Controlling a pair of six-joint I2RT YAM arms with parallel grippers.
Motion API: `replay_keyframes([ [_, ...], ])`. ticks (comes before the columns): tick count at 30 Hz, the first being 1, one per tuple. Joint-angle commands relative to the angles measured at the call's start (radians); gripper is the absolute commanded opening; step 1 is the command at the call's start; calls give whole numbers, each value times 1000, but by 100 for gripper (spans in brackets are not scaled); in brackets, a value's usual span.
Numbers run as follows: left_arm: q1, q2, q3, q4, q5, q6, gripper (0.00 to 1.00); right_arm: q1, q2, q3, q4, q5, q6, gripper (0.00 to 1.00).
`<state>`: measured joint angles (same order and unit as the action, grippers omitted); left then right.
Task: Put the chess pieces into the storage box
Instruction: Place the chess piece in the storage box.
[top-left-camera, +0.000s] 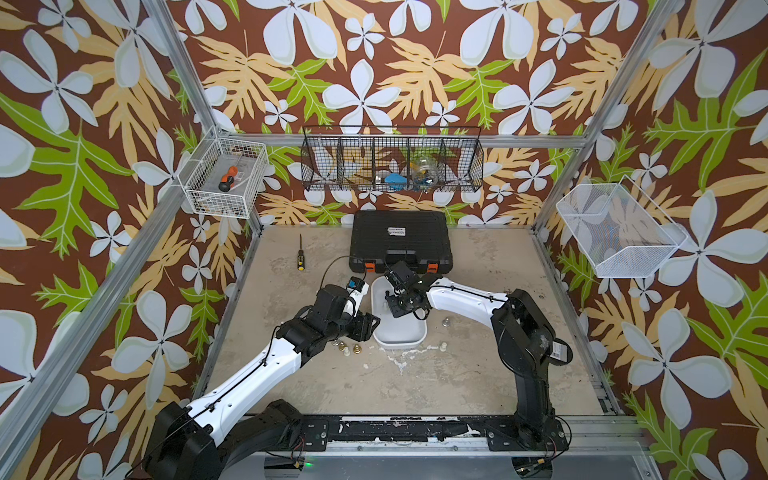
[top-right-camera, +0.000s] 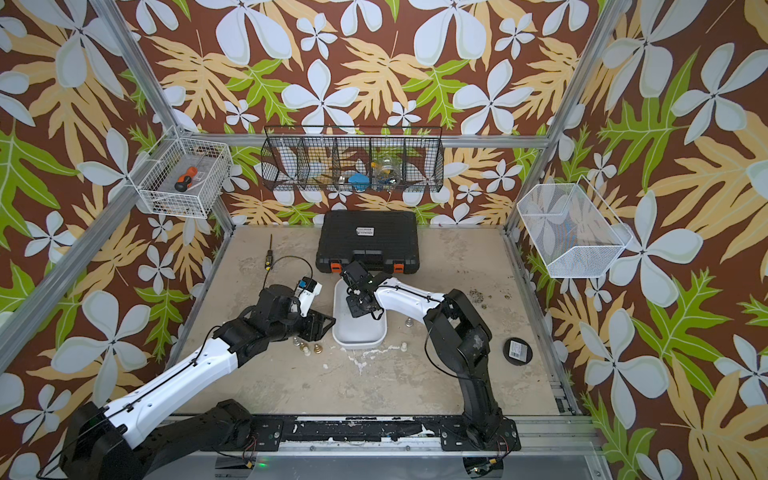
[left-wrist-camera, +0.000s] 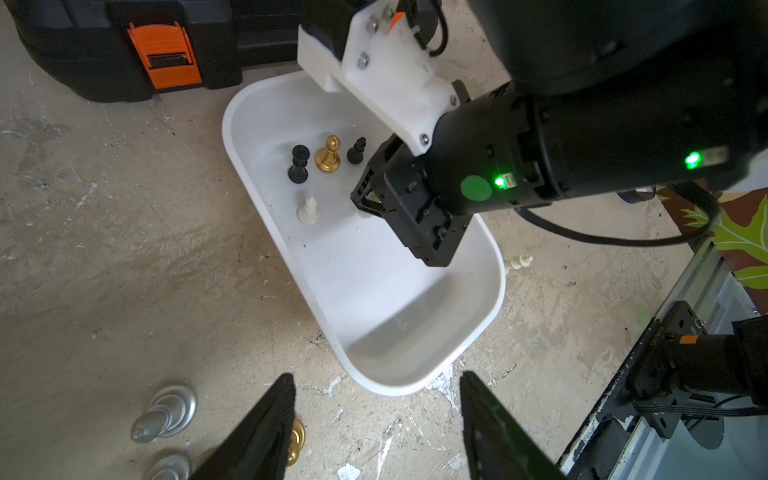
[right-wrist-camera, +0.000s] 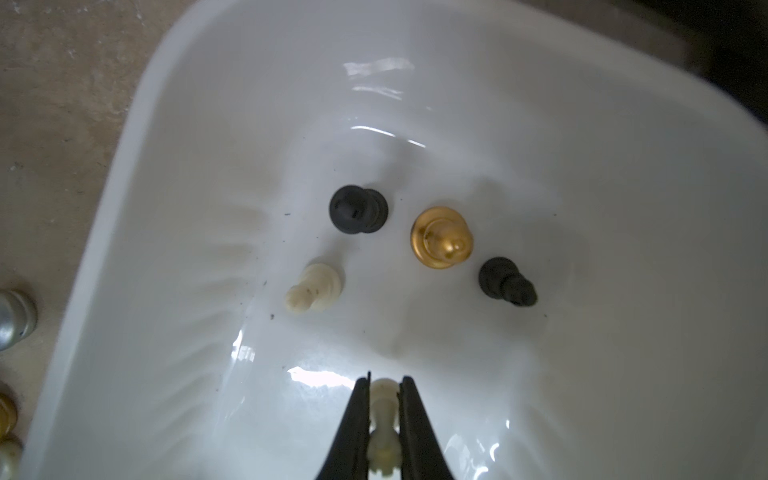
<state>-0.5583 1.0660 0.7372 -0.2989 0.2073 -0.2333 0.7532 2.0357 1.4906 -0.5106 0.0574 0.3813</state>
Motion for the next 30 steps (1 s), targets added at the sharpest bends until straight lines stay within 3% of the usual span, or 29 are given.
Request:
replay_keyframes([
  [1, 1, -3, -1, 21, 9, 8, 65, 1, 17, 11, 27, 18, -1, 10],
  [30, 1, -4, -1, 17, -1, 9, 65, 6, 98, 69, 32, 56, -10, 12],
])
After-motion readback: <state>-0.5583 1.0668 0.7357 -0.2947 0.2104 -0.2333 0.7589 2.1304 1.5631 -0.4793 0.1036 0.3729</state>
